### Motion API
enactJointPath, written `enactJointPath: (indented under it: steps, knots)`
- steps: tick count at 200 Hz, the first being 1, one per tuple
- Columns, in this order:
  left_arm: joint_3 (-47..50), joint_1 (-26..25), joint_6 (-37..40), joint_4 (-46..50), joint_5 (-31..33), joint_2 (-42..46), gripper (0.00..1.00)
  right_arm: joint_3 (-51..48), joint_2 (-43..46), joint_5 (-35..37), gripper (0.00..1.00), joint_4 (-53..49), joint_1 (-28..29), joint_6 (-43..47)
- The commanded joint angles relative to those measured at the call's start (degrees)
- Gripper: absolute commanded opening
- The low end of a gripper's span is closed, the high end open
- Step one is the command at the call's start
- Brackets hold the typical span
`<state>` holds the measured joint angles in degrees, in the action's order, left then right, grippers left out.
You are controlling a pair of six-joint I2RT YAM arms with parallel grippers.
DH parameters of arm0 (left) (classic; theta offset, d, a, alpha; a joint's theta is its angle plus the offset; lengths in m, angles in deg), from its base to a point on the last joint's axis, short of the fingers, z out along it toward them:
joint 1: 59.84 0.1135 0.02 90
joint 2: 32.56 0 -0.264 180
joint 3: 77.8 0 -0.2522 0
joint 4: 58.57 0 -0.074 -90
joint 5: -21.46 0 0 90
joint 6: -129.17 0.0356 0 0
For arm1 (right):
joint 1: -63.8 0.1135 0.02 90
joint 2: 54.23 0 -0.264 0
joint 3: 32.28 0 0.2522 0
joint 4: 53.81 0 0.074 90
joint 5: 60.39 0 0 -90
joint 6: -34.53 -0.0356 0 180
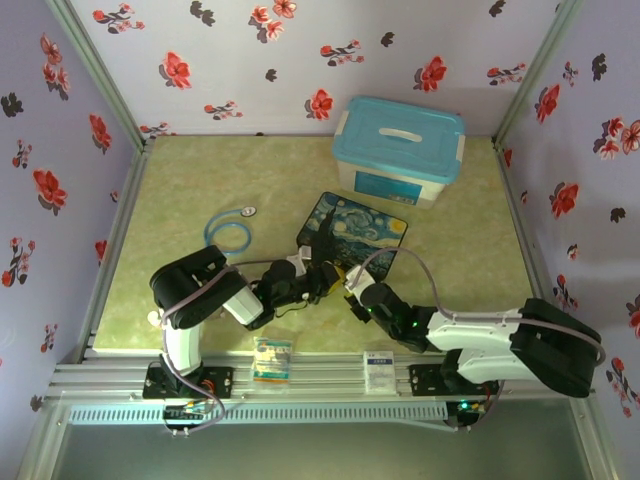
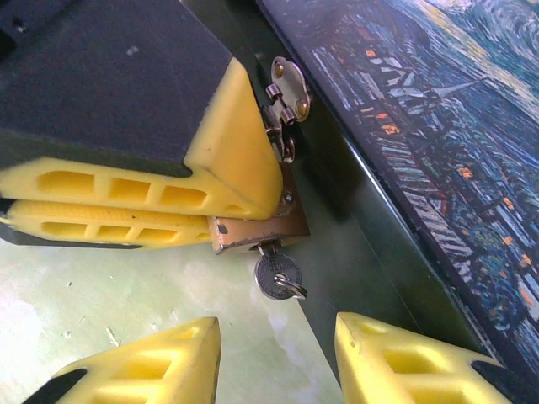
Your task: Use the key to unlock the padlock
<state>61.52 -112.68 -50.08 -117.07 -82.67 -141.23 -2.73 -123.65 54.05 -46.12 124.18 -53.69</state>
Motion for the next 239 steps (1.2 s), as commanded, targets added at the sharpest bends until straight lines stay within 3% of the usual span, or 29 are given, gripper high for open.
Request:
enactJointPath:
  steps: [1, 85, 130, 171, 209, 239]
  knots:
    - [1.1, 0.1, 1.0, -3.2, -1.6, 2.4, 0.0, 2.7, -3.3, 1.8, 0.39, 4.5, 0.0, 4.8]
    - [1.3, -1.0, 1.4, -3.1, -1.1, 2.6, 0.0, 5.2, -8.9, 1.5, 0.34, 11.2, 0.0, 11.8]
    - [1.6, -1.1, 1.4, -3.2, -0.8, 3.6, 0.0, 5.7, -9.8, 3.6, 0.16, 9.1, -0.9, 10.9]
    - [1.8, -1.1, 0.9, -3.2, -0.9, 4.7, 0.0, 4.2, -7.8, -7.9, 0.09, 8.7, -3.7, 7.0]
    - [2.0, -1.1, 1.5, -3.1, -0.9, 5.1, 0.0, 1.8, -5.0, -23.8, 0.07, 11.4, -9.6, -6.7]
    - [2.3, -1.1, 2.2, -3.2, -0.6, 4.3, 0.04, 0.0, -2.7, -27.6, 0.07, 10.7, -10.5, -13.0]
